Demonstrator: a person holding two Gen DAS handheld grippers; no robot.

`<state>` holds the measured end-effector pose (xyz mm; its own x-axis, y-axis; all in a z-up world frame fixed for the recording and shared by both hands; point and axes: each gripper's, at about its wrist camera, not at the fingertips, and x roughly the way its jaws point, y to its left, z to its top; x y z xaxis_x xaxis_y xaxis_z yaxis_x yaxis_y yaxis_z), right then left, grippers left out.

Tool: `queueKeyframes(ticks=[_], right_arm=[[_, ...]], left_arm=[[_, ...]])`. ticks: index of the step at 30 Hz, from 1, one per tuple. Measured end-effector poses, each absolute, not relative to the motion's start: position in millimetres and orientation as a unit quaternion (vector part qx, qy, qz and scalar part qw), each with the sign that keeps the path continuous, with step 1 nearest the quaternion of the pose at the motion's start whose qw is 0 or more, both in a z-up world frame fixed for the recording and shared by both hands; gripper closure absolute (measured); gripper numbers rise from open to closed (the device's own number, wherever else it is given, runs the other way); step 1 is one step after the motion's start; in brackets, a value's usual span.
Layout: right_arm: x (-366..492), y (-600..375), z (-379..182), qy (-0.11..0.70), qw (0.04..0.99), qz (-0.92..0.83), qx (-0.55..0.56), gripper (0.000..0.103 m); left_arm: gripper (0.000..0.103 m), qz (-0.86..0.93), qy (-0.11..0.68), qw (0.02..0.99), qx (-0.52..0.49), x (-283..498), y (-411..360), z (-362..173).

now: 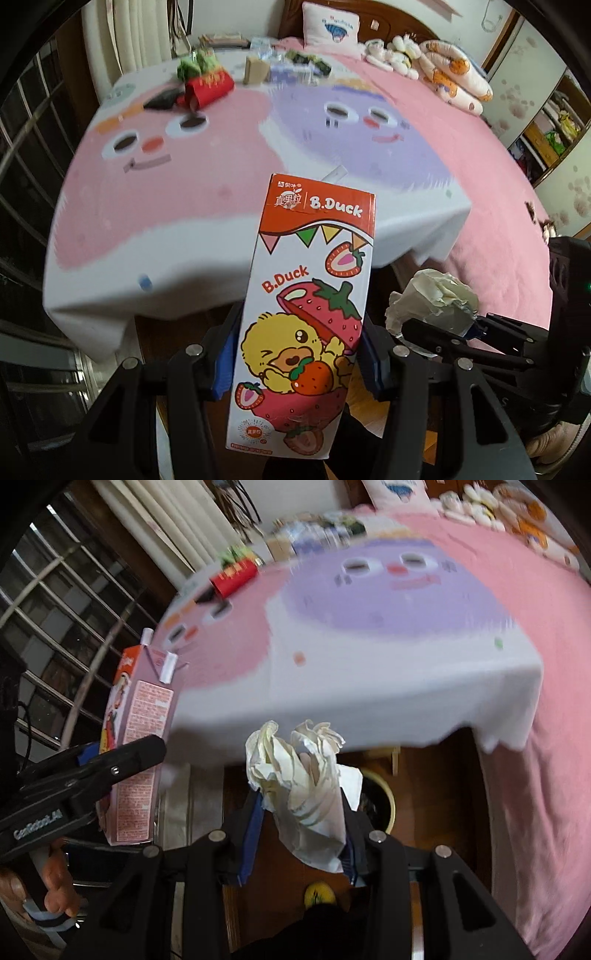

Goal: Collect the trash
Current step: 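Lower both tools over the bin and open them to drop carton and tissue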

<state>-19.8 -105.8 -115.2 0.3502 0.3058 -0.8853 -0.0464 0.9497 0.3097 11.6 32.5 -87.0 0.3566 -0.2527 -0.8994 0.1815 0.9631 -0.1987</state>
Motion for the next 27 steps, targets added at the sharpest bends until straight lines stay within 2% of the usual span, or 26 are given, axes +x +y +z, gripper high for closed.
queueKeyframes(ticks=[11, 20, 22, 24, 27], right_arm=[[-21.0, -125.3, -268.7, 0.620, 0.765, 0.098, 0.139, 0.065], [0.5, -131.1, -355.6, 0.634, 0.753, 0.097, 0.145, 0.061], [3.5, -131.4, -365.8, 0.635, 0.752, 0.099, 0.146, 0.059], [6.4, -130.5, -372.5, 0.635, 0.751, 0.102, 0.149, 0.057], [12.7, -131.2, -379.6, 0.641, 0.746, 0.104, 0.149, 0.048]], left_arm=[[0.050, -0.113, 0.596, 0.794, -0.037, 6.1, 3.5, -226.2], [0.048, -0.101, 0.621, 0.777, -0.023, 14.9, -16.3, -316.8], [0.041, -0.096, 0.623, 0.776, -0.020, 16.9, -15.9, -326.7], [0.021, -0.091, 0.621, 0.778, -0.021, 16.0, -14.9, -334.0], [0.018, -0.083, 0.617, 0.782, -0.028, 14.2, -12.8, -335.1]])
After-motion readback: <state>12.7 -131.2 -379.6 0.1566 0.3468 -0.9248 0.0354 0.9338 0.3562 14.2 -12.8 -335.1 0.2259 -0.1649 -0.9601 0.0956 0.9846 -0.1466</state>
